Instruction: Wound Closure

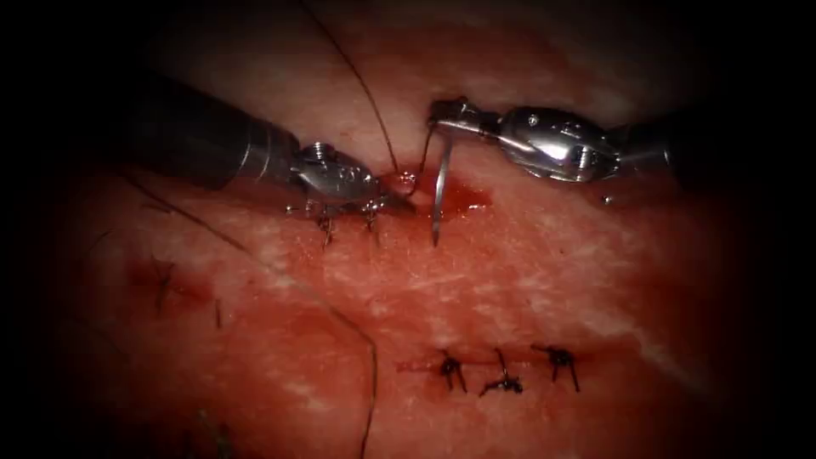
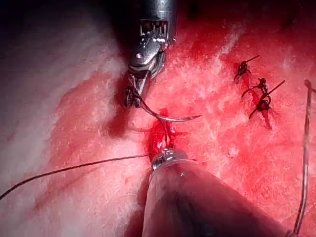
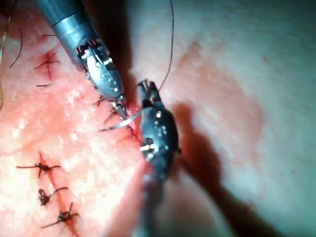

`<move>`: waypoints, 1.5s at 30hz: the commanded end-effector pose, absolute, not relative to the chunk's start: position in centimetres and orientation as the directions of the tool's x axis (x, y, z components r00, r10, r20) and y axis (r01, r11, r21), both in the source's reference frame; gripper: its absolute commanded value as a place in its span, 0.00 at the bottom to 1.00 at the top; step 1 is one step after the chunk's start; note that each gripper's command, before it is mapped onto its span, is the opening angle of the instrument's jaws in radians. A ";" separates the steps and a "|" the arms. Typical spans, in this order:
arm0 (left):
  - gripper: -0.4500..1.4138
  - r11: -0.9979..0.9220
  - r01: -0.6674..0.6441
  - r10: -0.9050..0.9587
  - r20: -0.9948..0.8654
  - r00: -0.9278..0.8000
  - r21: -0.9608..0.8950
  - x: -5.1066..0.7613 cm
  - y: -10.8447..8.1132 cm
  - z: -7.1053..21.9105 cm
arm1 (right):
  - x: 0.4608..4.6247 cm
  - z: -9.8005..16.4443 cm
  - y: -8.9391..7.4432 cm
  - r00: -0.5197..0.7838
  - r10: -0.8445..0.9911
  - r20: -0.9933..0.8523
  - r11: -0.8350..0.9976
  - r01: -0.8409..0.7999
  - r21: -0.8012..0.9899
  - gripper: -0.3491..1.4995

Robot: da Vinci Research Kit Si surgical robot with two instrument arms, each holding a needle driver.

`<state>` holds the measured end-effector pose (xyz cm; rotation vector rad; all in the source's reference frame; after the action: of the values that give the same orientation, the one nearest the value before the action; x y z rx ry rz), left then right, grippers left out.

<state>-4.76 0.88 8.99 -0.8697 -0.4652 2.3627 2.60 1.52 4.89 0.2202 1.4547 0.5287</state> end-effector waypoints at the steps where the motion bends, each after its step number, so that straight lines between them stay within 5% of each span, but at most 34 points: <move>1: 0.00 -0.774 -0.396 0.622 -0.473 -0.624 -0.495 -4.81 0.8 9.1 | 2.67 4.9 1.5 0.028 0.464 -0.886 0.869 -0.207 0.449 0.00; 45: 0.12 -0.776 -0.401 0.577 -0.291 -0.763 -0.486 -4.88 0.5 8.6 | 3.06 5.5 1.1 0.233 0.004 -0.972 0.984 -0.173 -0.038 0.00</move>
<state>-4.83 0.51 8.59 -0.5873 -0.5433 2.4756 2.99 1.20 5.48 -0.1549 1.3288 0.1188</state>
